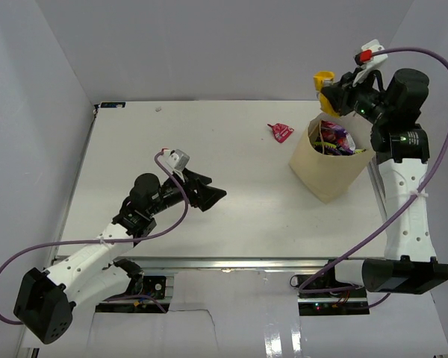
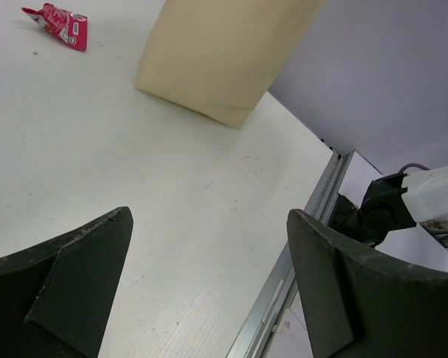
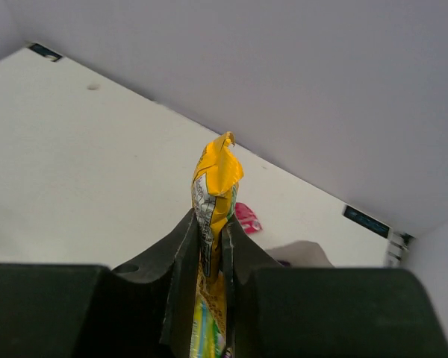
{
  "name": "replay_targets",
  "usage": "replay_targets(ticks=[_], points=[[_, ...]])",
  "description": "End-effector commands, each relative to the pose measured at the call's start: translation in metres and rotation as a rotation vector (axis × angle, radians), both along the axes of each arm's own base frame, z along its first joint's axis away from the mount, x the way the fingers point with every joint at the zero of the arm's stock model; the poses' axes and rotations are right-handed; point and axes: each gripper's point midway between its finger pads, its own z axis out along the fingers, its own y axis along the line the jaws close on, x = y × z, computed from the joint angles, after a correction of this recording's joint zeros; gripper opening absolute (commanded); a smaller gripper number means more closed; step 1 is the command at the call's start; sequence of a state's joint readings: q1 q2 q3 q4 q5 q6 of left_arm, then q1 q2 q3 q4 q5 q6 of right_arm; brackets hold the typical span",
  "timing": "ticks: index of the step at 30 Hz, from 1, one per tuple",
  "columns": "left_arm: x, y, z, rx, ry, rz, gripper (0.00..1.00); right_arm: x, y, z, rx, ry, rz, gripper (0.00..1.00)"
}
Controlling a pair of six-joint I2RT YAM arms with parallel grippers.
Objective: Place the snacks into the paper bag
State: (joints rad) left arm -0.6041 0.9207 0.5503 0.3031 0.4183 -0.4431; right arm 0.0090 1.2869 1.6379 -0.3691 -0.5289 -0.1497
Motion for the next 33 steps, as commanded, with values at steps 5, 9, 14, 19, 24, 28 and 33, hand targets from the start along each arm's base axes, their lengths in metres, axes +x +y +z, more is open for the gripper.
replay_targets(ticks=[5, 9, 14, 19, 24, 28, 33], points=[[0.007, -0.004, -0.002, 0.02, -0.003, 0.002, 0.95, 0.008, -0.071, -0.029, -0.122, 0.044, -0.26, 0.11], [0.011, -0.009, -0.007, 0.038, 0.01, -0.019, 0.95, 0.012, -0.074, -0.066, -0.1, 0.142, -0.25, 0.15], [0.011, -0.01, -0.008, 0.04, 0.011, -0.025, 0.95, 0.019, -0.068, -0.098, -0.076, 0.241, -0.212, 0.34], [0.008, -0.003, -0.009, 0.02, 0.037, 0.007, 0.96, 0.03, -0.074, -0.062, -0.124, 0.156, -0.221, 0.77], [0.007, 0.002, -0.011, 0.006, 0.055, 0.037, 0.96, 0.038, -0.032, 0.02, -0.224, -0.037, -0.037, 0.82], [0.01, 0.001, -0.013, 0.013, 0.068, 0.042, 0.96, 0.045, 0.064, -0.007, -0.449, -0.089, 0.127, 0.91], [0.009, 0.003, -0.016, 0.034, 0.098, 0.05, 0.96, 0.056, 0.15, -0.079, -0.702, -0.012, 0.11, 0.95]])
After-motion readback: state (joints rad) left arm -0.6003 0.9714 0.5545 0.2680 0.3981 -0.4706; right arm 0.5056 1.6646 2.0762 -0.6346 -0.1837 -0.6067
